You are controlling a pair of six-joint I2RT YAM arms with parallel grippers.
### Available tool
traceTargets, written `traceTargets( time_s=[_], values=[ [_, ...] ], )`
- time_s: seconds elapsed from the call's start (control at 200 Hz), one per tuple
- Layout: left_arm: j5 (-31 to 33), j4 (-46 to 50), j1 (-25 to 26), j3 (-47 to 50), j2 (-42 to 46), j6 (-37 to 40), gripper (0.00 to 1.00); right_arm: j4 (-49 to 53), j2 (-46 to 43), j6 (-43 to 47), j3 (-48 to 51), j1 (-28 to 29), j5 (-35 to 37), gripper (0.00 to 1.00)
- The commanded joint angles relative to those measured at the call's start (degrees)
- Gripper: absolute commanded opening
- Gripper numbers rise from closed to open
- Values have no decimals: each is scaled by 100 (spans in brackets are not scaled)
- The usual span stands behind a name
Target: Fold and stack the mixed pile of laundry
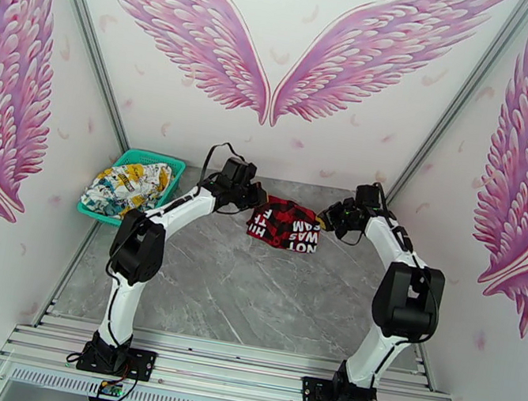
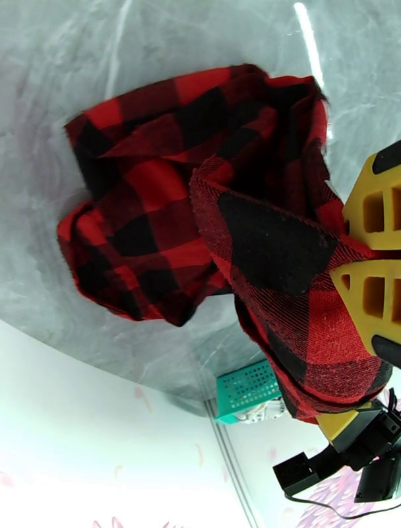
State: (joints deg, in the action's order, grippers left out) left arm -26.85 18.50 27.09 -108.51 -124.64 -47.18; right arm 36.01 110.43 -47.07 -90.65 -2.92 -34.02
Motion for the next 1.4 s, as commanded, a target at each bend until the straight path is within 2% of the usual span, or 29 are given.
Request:
traceTargets(
  time_s=[0.0, 0.155, 0.35, 0.44, 0.57, 0.66, 0.774, 0.864, 0.979, 1.139, 1.229, 1.399],
  values=[
    [-142, -75, -118, -545, -411, -114, 0, -114, 465, -92, -528, -71, -162, 5],
    [-304, -87, -222, -1272, -1072, -236, 4, -35, 1160, -12, -1190, -107, -289, 8],
    [-540, -48, -347, -2491, -2084, -386, 16, 13, 1978, 54, -1994, -183, -399, 15],
    [-548, -26, -423, -2949, -2466, -416, 28, 173, 2380, 189, -2441, -216, -410, 25],
    [-687, -218, -559, -3375, -2871, -410, 53, 164, 2874, 394, -3006, -307, -561, 36],
    [-755, -306, -689, -3408, -2877, -239, 64, -58, 2968, 486, -3111, -390, -664, 42],
    [-709, 125, -821, -3418, -2687, 360, 75, 7, 2791, 928, -3188, -445, -577, 53],
    [-624, 489, -888, -3243, -2406, 916, 75, 79, 2421, 1414, -2907, -421, -296, 61],
    [-128, 1391, -899, -3083, -2101, 1868, 74, -22, 1879, 2075, -2191, -253, 225, 70],
    [40, 1771, -813, -2446, -1925, 2406, 73, 127, 1797, 2752, -1827, 59, 1028, 77],
    [19, 1770, -718, -2256, -1954, 2517, 72, 314, 2066, 2937, -2039, 203, 1476, 76],
    [61, 1888, -559, -2255, -2129, 2605, 66, 924, 2757, 2685, -2729, 239, 1874, 61]
  ],
)
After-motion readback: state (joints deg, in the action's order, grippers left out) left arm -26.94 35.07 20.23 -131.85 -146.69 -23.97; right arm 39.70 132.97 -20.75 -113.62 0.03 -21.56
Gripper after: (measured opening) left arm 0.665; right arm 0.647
